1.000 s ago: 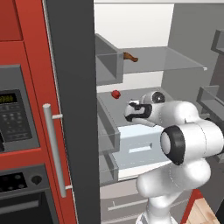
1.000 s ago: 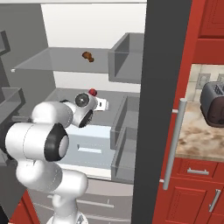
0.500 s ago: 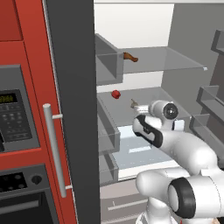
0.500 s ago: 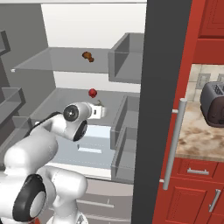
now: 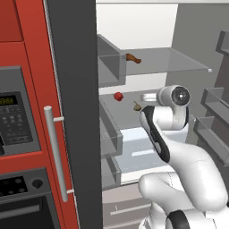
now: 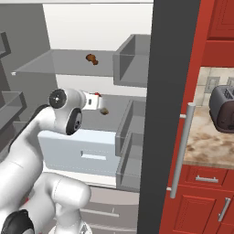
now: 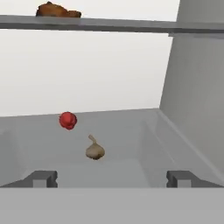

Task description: Transport the fish and garlic to the fridge. Place the fish on the rack containing meat and place the garlic on the rack containing the vegetable, ensuring meats and vegetables are on different racks.

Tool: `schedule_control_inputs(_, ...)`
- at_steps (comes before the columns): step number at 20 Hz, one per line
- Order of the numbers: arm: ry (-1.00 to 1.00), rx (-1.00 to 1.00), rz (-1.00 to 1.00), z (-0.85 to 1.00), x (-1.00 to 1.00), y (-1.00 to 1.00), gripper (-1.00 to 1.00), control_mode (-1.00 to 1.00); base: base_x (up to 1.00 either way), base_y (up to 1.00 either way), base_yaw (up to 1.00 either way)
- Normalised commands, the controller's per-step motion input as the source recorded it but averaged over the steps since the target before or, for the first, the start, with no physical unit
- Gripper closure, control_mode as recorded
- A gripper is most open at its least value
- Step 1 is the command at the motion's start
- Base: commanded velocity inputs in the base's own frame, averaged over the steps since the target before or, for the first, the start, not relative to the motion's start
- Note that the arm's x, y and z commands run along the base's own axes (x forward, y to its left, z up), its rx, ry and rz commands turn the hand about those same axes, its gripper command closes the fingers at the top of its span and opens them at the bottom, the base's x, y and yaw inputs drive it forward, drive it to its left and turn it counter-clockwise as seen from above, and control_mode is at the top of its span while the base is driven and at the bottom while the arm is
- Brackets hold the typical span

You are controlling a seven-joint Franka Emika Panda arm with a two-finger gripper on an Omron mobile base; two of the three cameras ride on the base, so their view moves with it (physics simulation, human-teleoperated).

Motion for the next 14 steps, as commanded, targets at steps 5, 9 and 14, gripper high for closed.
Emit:
schedule_control_inputs(5, 0.09, 0.04, -0.01, 0.43, -0.68, 0.00, -1.00, -1.00, 0.00, 0.00, 0.00)
schedule_control_inputs(9, 0.01, 0.04, 0.00, 0.01, -0.84, 0.00, -1.00, -1.00, 0.00, 0.00, 0.00)
schedule_control_inputs(14, 0.00, 0.01, 0.00, 0.00, -0.79, 0.00, -1.00, -1.00, 0.00, 0.00, 0.00)
